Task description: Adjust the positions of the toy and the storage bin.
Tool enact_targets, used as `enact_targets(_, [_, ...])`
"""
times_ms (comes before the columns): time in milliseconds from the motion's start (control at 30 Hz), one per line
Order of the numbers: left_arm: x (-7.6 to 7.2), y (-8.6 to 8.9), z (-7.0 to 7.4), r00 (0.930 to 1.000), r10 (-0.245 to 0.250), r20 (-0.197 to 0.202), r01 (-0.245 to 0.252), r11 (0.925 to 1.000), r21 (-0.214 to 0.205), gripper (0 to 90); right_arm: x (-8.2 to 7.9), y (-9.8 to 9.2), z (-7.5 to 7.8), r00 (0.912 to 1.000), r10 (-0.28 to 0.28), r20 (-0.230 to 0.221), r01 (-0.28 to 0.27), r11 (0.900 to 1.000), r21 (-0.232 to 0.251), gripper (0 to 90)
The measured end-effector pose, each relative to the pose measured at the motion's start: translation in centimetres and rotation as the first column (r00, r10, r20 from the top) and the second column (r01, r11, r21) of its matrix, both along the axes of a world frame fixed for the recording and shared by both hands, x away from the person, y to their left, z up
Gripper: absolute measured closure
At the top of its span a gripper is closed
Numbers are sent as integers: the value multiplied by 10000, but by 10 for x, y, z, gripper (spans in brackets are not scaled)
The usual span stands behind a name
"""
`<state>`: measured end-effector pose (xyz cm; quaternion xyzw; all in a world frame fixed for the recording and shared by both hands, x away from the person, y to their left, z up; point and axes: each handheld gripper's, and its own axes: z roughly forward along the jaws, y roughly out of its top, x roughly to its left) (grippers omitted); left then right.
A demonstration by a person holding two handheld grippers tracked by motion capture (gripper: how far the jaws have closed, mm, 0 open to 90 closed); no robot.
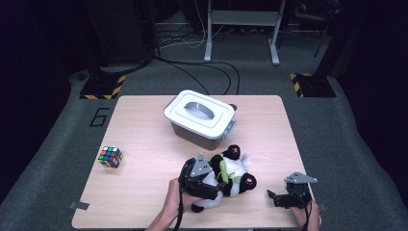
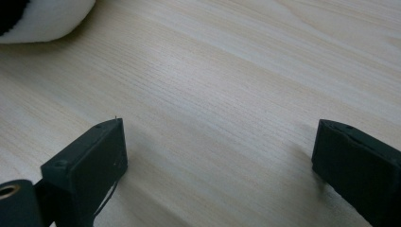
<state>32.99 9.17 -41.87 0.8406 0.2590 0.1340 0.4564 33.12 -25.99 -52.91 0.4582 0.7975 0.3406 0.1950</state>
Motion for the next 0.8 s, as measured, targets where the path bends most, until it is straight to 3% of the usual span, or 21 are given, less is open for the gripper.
enact_targets(100, [-2,-8,-3,10000,83,49,-83,10000,-32,249,0,0,0,10000,1,-3,-1,10000,-5,33])
enact_targets(167, [-3,-11,-4,10000,53,20,-53,10000,-15,232,0,0,0,10000,-6,4,6,10000,7,33])
enact_targets(233, [-3,-12,-5,9998,205,81,-205,9998,-48,277,0,0,0,10000,3,0,-3,10000,4,33])
enact_targets(300, [-3,-12,-6,9997,236,73,-235,9994,-241,408,0,0,0,10000,-2,1,2,10000,5,33])
enact_targets(400, [-6,-11,-6,9978,387,530,-364,9984,-428,587,0,0,0,10000,-3,1,3,10000,5,33])
enact_targets(533, [-5,-6,-9,9977,379,559,-346,9977,-581,741,0,0,0,10000,-7,6,7,10000,7,33])
enact_targets(800, [-3,8,-11,9986,86,527,-54,9982,-599,787,0,0,0,10000,-4,1,4,10000,2,34])
